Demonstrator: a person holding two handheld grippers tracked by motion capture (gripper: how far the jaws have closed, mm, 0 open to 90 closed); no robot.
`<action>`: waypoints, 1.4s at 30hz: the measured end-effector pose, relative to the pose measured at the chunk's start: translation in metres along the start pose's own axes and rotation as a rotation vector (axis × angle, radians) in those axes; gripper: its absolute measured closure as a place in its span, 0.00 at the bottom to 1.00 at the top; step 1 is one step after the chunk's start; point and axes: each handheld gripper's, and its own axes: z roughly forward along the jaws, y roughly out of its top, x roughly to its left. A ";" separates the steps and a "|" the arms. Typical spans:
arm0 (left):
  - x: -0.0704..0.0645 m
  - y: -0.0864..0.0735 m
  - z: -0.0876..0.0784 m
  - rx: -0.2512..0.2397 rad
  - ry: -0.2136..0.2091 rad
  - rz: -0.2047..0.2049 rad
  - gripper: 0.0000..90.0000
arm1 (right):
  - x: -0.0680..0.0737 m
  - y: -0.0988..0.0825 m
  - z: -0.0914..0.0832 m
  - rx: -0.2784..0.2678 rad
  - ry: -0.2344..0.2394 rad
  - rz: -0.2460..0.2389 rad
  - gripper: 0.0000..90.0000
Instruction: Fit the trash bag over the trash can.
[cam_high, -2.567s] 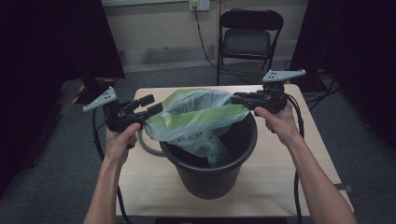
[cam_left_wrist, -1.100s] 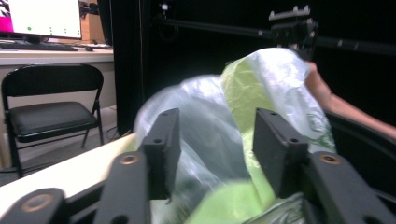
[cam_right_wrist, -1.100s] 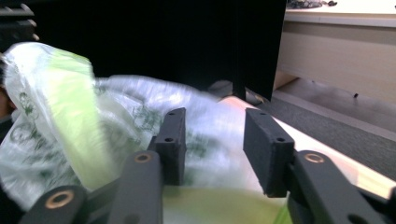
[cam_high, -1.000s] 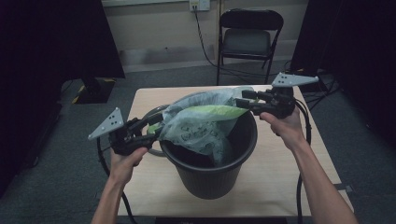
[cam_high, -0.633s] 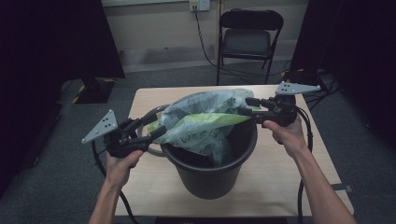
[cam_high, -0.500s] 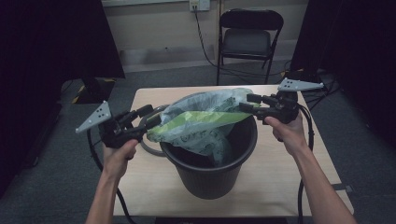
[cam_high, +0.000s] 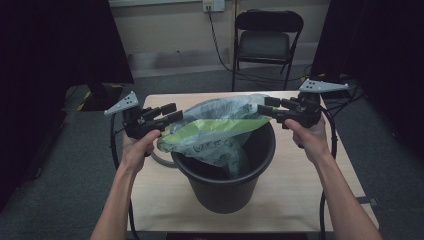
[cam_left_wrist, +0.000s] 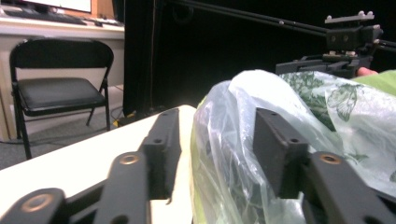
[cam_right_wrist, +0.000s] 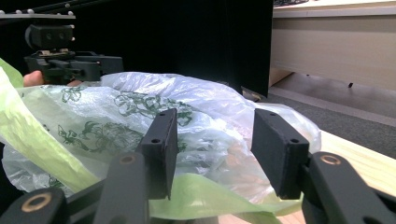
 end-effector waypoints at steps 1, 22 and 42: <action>0.000 -0.001 0.000 0.006 -0.002 0.003 0.67 | 0.000 0.000 0.001 0.000 0.000 -0.002 0.56; -0.047 -0.011 -0.037 0.006 -0.013 0.095 0.92 | 0.004 -0.002 -0.007 0.011 -0.079 -0.011 0.49; -0.021 0.004 -0.005 0.035 0.010 0.060 0.82 | 0.001 0.000 0.023 0.043 -0.008 0.027 0.69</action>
